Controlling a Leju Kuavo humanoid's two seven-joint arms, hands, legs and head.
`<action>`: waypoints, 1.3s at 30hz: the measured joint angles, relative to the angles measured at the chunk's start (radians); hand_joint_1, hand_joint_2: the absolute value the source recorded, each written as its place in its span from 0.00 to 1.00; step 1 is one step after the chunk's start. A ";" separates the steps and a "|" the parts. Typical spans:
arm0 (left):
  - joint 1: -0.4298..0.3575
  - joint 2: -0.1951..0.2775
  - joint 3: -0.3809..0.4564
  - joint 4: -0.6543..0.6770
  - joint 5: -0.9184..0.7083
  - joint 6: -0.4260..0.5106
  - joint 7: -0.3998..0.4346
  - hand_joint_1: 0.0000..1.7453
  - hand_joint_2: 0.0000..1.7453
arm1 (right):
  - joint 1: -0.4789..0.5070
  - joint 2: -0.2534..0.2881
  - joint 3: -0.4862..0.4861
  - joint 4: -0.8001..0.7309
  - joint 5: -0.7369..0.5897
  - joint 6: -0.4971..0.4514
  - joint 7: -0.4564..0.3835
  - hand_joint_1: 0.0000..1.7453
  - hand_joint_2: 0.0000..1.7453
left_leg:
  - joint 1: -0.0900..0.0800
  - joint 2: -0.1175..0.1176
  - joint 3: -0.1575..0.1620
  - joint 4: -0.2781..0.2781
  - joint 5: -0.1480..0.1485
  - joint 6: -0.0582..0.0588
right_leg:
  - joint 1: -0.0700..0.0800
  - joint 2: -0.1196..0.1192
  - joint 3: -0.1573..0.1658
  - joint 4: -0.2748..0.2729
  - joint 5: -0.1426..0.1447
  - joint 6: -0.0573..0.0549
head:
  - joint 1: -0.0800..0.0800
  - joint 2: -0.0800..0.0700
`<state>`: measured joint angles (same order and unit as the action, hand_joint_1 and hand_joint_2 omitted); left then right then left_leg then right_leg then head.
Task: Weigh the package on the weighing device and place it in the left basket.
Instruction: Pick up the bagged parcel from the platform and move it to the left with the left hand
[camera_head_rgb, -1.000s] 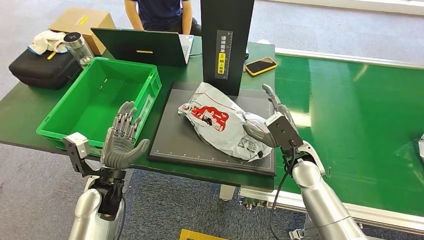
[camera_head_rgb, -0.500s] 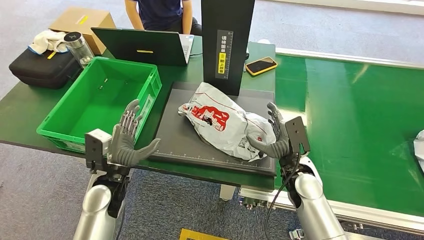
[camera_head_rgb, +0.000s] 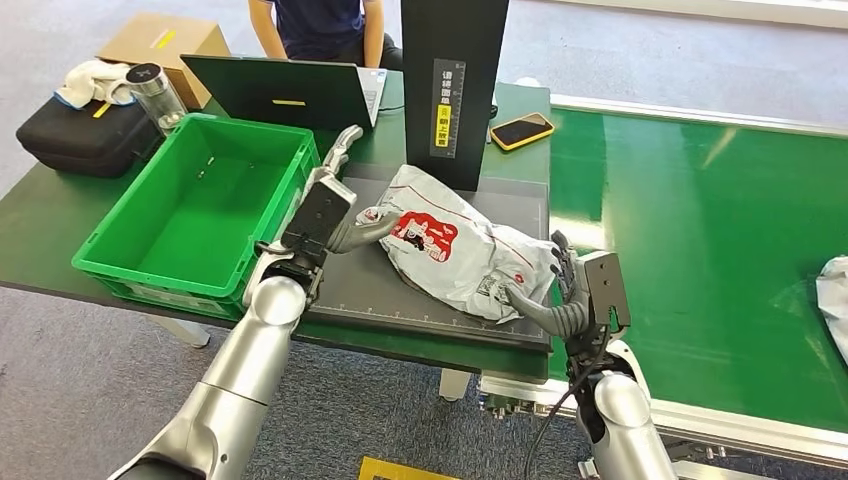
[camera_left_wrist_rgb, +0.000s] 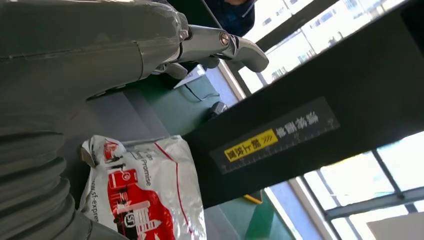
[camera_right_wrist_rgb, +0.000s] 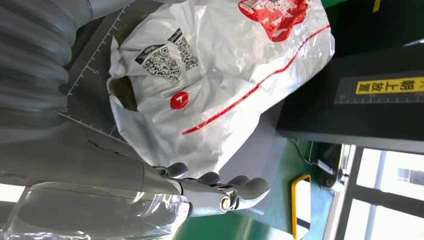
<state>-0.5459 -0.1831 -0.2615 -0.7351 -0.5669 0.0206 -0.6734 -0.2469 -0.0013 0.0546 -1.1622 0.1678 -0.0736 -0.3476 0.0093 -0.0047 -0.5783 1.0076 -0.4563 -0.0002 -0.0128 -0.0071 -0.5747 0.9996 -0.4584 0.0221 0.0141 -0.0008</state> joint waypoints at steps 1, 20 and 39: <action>-0.008 -0.002 -0.007 0.014 -0.003 0.002 0.000 0.00 1.00 | 0.007 0.001 -0.004 -0.010 0.004 0.000 0.001 0.00 1.00 | 0.000 0.000 0.000 0.000 0.000 0.000 | 0.000 0.000 0.000 0.000 0.000 0.000 | 0.000 0.000; -0.077 -0.016 -0.089 0.132 -0.138 0.045 0.049 0.00 1.00 | 0.034 0.008 -0.041 -0.058 0.013 0.000 0.004 0.00 1.00 | 0.000 0.000 0.000 0.000 0.000 0.000 | 0.000 0.000 -0.001 0.000 0.000 0.000 | 0.000 0.000; -0.226 -0.094 -0.502 0.372 -0.533 -0.147 0.286 0.00 1.00 | 0.060 -0.001 -0.079 -0.118 0.015 0.005 -0.032 0.00 1.00 | 0.000 0.000 0.000 0.000 0.000 0.000 | 0.000 0.000 -0.001 0.000 0.000 0.000 | 0.000 0.000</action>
<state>-0.7717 -0.2767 -0.7634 -0.3631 -1.1003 -0.1269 -0.3870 -0.1873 -0.0023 -0.0243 -1.2798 0.1823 -0.0687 -0.3799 0.0091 -0.0044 -0.5786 1.0073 -0.4562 -0.0004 -0.0129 -0.0068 -0.5754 0.9996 -0.4584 0.0221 0.0142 -0.0005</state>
